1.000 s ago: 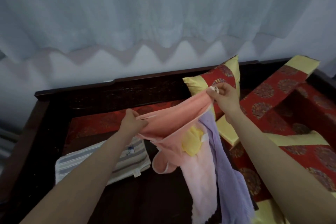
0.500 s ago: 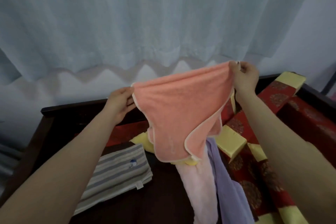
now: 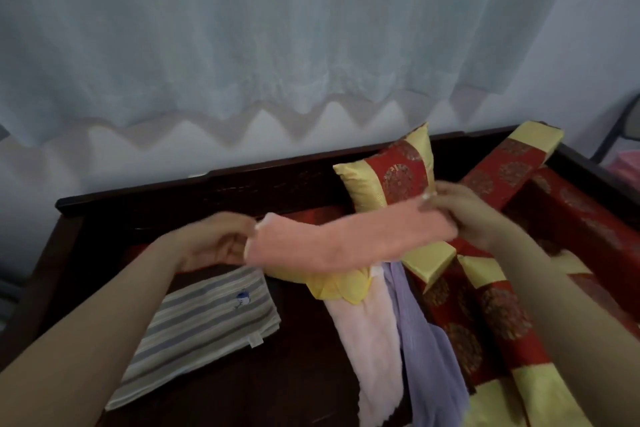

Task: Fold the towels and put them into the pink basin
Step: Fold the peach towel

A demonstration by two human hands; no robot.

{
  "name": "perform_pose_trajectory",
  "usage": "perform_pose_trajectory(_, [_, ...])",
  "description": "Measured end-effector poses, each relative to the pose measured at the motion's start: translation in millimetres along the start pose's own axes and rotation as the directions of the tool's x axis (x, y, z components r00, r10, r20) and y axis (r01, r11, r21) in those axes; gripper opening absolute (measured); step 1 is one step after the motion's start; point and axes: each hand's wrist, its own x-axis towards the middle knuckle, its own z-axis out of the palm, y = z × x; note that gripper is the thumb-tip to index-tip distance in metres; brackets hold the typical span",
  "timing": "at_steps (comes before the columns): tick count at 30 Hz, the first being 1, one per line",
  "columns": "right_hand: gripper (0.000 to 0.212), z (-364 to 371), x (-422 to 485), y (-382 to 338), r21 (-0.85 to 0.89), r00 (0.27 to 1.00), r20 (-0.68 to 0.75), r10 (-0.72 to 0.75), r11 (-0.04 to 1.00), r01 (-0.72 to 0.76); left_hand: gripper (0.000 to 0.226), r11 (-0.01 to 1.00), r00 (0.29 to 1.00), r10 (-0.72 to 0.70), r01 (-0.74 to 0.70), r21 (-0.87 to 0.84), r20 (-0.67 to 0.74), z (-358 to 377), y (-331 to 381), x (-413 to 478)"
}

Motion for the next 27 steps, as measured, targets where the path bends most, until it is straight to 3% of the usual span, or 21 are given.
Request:
perform_pose_trajectory(2, [0.016, 3, -21, 47, -0.13, 0.979, 0.117, 0.169, 0.98, -0.153, 0.065, 0.978, 0.978, -0.185, 0.173, 0.117, 0.099, 1, -41, 2])
perform_pose_trajectory(7, [0.026, 17, -72, 158, -0.317, 0.808, 0.289, 0.513, 0.848, -0.425, 0.027, 0.84, 0.834, -0.511, 0.431, 0.33, 0.209, 22, -129, 6])
perform_pose_trajectory(9, [0.017, 25, -82, 195, -0.479, 0.74, 0.299, 0.603, 0.765, -0.43, 0.019, 0.777, 0.779, -0.59, 0.475, 0.414, 0.214, 31, -159, 14])
perform_pose_trajectory(12, [0.02, 34, -82, 232, -0.675, 0.701, 0.283, 0.654, 0.655, -0.339, 0.006, 0.702, 0.781, -0.611, 0.46, 0.543, 0.129, 46, -185, 31])
perform_pose_trajectory(14, [0.025, 33, -67, 236, -0.758, 0.697, 0.278, 0.661, 0.596, -0.263, 0.005, 0.654, 0.807, -0.584, 0.404, 0.64, 0.086, 49, -182, 46])
perform_pose_trajectory(16, [0.025, 30, -42, 224, -0.796, 0.812, 0.205, 0.546, 0.575, -0.186, 0.011, 0.666, 0.885, -0.465, 0.334, 0.667, 0.021, 44, -171, 69])
perform_pose_trajectory(18, [0.027, 33, -6, 207, -0.683, 0.947, 0.063, 0.315, 0.705, -0.189, 0.01, 0.711, 0.974, -0.201, 0.216, 0.669, -0.101, 37, -154, 96])
perform_pose_trajectory(20, [0.027, 41, 36, 191, -0.6, 0.991, -0.045, 0.123, 0.79, -0.125, 0.012, 0.716, 0.962, 0.082, 0.124, 0.687, -0.259, 31, -138, 126])
perform_pose_trajectory(22, [0.021, 53, 80, 183, -0.596, 0.997, -0.062, 0.051, 0.799, -0.078, 0.022, 0.667, 0.909, 0.235, 0.107, 0.737, -0.345, 23, -131, 158])
perform_pose_trajectory(24, [0.02, 65, 122, 184, -0.595, 0.995, -0.089, 0.04, 0.799, -0.085, 0.031, 0.555, 0.906, 0.261, 0.142, 0.819, -0.334, 15, -132, 189])
perform_pose_trajectory(27, [0.034, 78, 164, 195, -0.591, 0.984, -0.141, 0.112, 0.787, -0.175, 0.039, 0.482, 0.926, 0.104, 0.271, 0.833, -0.362, 8, -139, 214])
